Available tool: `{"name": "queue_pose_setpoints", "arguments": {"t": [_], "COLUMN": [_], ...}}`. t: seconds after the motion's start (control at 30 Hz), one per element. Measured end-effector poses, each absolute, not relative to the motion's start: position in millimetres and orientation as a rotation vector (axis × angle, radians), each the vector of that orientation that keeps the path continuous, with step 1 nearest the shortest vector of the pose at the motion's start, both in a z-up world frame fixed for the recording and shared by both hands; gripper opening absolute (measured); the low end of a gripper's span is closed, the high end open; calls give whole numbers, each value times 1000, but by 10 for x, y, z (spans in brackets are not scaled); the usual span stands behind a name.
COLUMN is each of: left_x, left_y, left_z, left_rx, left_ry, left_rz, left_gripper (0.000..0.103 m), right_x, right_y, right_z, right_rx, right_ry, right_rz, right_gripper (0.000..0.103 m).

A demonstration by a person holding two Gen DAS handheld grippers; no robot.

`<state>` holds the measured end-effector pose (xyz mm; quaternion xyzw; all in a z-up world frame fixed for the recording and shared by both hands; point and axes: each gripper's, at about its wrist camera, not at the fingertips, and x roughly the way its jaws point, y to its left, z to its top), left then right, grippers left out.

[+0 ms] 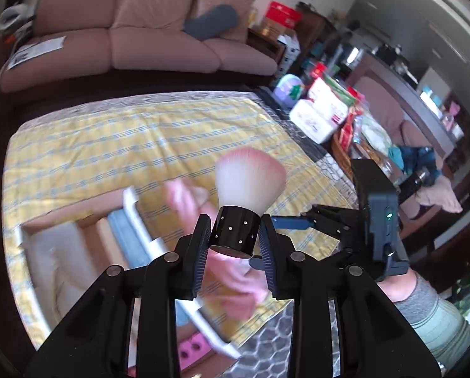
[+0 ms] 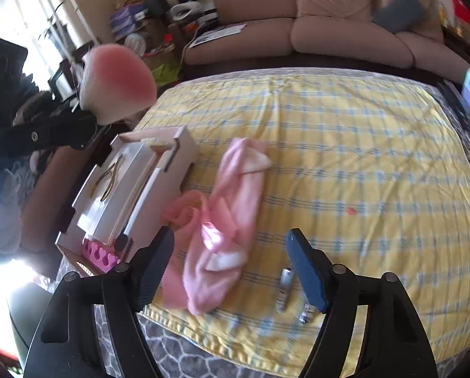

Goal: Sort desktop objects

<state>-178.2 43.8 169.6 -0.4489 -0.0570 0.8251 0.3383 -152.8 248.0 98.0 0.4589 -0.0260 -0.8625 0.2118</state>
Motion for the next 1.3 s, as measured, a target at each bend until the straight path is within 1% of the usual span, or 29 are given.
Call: {"name": "queue_pose_setpoints", "arguments": {"t": [0.03,0.13,0.2,0.27,0.3,0.33,0.4,0.43,0.47,0.5,0.57,0.73,0.9,0.93,0.97,1.0,1.03,1.07,1.13,1.2,1.23,1.27,1.3], "left_x": [-1777,-1756,-1748,-1738,-1728,-1733,-1714,-1722,-1731,-1746,-1749,-1804,-1896,-1907,-1917,-1920,-1928,-1926,-1929,-1926,-1929,-1934,-1939], "left_y": [295,-22,-174,-311,-379,-431,-517,-540,-563,-577,-583,-464,-368,-360,-357,-352,-349,-338,-320,-299,-295,-289,-282], "left_z": [1662,1526,1415,1316,1280,1242,1177,1145,1106,1073,1003,863,765,755,748,739,728,710,664,615,597,577,564], "left_rx": [-1179,-1207,-1226,-1241,-1245,-1249,-1258,-1264,-1272,-1279,-1301,-1347,-1389,-1391,-1395,-1396,-1400,-1405,-1416,-1432,-1437,-1441,-1442], "left_ry": [-170,-220,-249,-272,-288,-303,-324,-333,-346,-360,-362,-375,-413,-425,-432,-443,-451,-457,-462,-459,-462,-464,-463], "left_rz": [2160,2177,2180,2178,2176,2173,2171,2173,2173,2171,2188,2208,2227,2229,2233,2233,2233,2231,2224,2220,2218,2215,2214], "left_gripper": [29,29,29,29,29,29,29,29,29,29,29,29,29,29,29,29,29,29,29,29,29,29,29], "right_x": [-1567,-1700,-1801,-1876,-1909,-1937,-1959,-1963,-1962,-1950,-1928,-1825,-1740,-1740,-1785,-1829,-1854,-1874,-1905,-1978,-2009,-2038,-2042], "right_y": [2313,1851,1659,1522,1468,1435,1416,1404,1390,1381,1416,1670,1743,1715,1733,1724,1711,1681,1631,1595,1577,1546,1540], "right_z": [955,814,684,545,469,396,294,255,214,193,234,684,1140,1181,1174,1137,1081,996,824,610,523,430,375], "right_rx": [1273,1279,1309,1351,1379,1408,1440,1450,1459,1458,1430,1239,1136,1158,1202,1241,1283,1326,1351,1396,1417,1437,1444], "right_ry": [-1,226,323,420,474,516,582,615,658,696,694,467,398,396,365,343,355,387,416,423,429,445,458], "right_rz": [-2387,-2360,-2326,-2297,-2279,-2257,-2227,-2217,-2210,-2213,-2260,-2439,-2485,-2480,-2451,-2428,-2421,-2423,-2409,-2374,-2355,-2333,-2321], "right_gripper": [72,61,57,44,40,32,24,15,11,11,9,8,8,9,19,32,66,84,83,78,65,40,23]}}
